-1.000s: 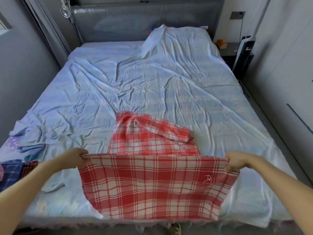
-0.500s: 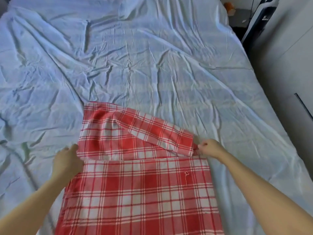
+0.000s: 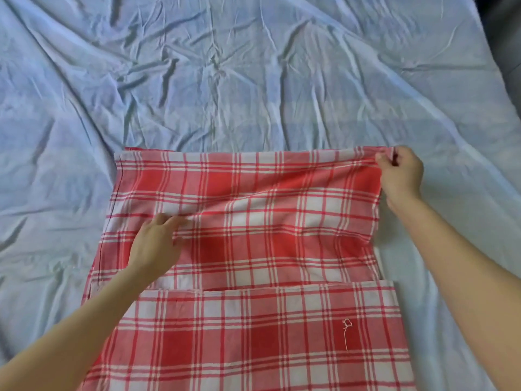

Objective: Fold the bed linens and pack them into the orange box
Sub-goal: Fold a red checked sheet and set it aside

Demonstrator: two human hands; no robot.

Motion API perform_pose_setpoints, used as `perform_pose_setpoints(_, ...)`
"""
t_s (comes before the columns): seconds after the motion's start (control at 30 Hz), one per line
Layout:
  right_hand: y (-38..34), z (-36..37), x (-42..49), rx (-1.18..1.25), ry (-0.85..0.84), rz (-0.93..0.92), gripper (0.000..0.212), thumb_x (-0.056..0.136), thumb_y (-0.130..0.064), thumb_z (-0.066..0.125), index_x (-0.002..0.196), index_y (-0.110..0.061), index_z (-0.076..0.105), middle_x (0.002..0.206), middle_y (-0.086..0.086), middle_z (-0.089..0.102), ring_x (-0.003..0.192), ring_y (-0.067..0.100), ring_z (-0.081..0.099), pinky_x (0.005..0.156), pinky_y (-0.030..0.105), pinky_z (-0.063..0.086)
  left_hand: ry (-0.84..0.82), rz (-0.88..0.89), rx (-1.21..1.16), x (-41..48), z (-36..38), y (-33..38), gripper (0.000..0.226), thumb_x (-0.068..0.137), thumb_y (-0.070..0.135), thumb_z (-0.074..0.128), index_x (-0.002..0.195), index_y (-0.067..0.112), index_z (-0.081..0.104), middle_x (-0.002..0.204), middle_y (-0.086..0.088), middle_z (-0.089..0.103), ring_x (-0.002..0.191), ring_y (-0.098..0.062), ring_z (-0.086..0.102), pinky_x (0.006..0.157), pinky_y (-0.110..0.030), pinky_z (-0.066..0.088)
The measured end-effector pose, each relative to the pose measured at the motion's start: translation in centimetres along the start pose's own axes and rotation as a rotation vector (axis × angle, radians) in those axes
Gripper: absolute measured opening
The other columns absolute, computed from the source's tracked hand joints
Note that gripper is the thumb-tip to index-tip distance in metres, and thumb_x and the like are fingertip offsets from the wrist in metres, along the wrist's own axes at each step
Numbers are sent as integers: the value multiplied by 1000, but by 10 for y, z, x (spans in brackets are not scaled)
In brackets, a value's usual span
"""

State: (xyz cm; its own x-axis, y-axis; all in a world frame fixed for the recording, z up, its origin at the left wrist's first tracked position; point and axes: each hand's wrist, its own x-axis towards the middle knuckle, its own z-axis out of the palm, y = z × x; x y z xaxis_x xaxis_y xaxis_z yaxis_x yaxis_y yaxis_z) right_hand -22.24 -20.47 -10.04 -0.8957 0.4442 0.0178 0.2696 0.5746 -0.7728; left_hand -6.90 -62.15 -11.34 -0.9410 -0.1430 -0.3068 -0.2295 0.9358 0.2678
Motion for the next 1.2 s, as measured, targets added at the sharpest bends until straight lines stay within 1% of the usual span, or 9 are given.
perform_pose_setpoints(0.13, 13, 29, 23, -113, -97, 17, 9, 84, -18, 63, 78, -14, 59, 74, 7, 57, 71, 21, 51, 73, 43, 48, 46, -52, 67, 27, 0, 0, 46, 85, 14, 61, 130, 18, 54, 117, -16, 54, 110, -39, 47, 94, -46, 41)
perform_pose_setpoints(0.33, 10, 48, 45, -142, -98, 3, 11, 86, -17, 60, 94, -10, 65, 85, 9, 62, 82, 27, 59, 78, 40, 48, 296, -17, 169, 96, -27, 4, 48, 86, 0, 49, 133, 12, 49, 132, -19, 48, 119, -41, 41, 101, -48, 34)
perform_pose_setpoints(0.47, 26, 49, 48, -242, -195, 67, 14, 88, -12, 57, 98, -9, 66, 100, 18, 67, 95, 34, 62, 82, 41, 48, -5, 23, 342, 138, -49, 6, 57, 84, 15, 58, 138, 27, 44, 143, -2, 44, 130, -32, 38, 108, -43, 28)
perform_pose_setpoints(0.63, 24, 46, 49, -235, -204, 45, 15, 89, -13, 56, 100, -9, 64, 101, 16, 67, 95, 33, 62, 84, 42, 48, -219, -5, 632, 160, -74, 3, 31, 92, 52, 44, 105, 28, 59, 108, 0, 65, 105, -28, 57, 98, -42, 29)
perform_pose_setpoints(0.73, 15, 43, 46, -303, -145, -9, 13, 91, -14, 53, 100, -10, 62, 99, 12, 66, 92, 31, 60, 79, 38, 46, 65, -3, 650, 157, -78, -17, 21, 91, 29, 50, 87, 20, 68, 89, -7, 61, 91, -31, 53, 90, -41, 32)
perform_pose_setpoints(0.93, -7, 26, 3, -592, -124, -175, 33, 87, -12, 55, 120, -11, 50, 113, 17, 61, 106, 39, 54, 85, 43, 42, 403, -56, 377, 96, -47, -30, 27, 72, 9, 59, 98, 0, 58, 98, -30, 50, 95, -43, 47, 87, -49, 32)
perform_pose_setpoints(1.0, -6, 7, -23, -552, -261, -276, 17, 87, -19, 58, 102, -11, 61, 96, 12, 67, 94, 35, 59, 78, 39, 45, 330, 140, 288, 58, -36, -30, 18, 80, 18, 55, 86, 3, 62, 85, -22, 57, 82, -41, 54, 73, -45, 39)
perform_pose_setpoints(1.1, 8, -33, -80, -643, -789, -197, 20, 86, -40, 61, 81, -21, 63, 78, -4, 66, 77, 20, 61, 70, 32, 47, -139, 283, 65, -21, -17, -32, 30, 86, 45, 58, 69, 20, 61, 67, 5, 57, 65, -24, 56, 58, -30, 38)
perform_pose_setpoints(1.2, 27, -66, -128, -871, -1138, -129, 35, 81, -52, 63, 102, -25, 61, 95, -12, 65, 88, 13, 61, 72, 27, 43, -324, 308, 188, -77, -2, -39, 54, 75, 68, 51, 102, 25, 68, 92, 6, 68, 83, -23, 64, 67, -34, 50)
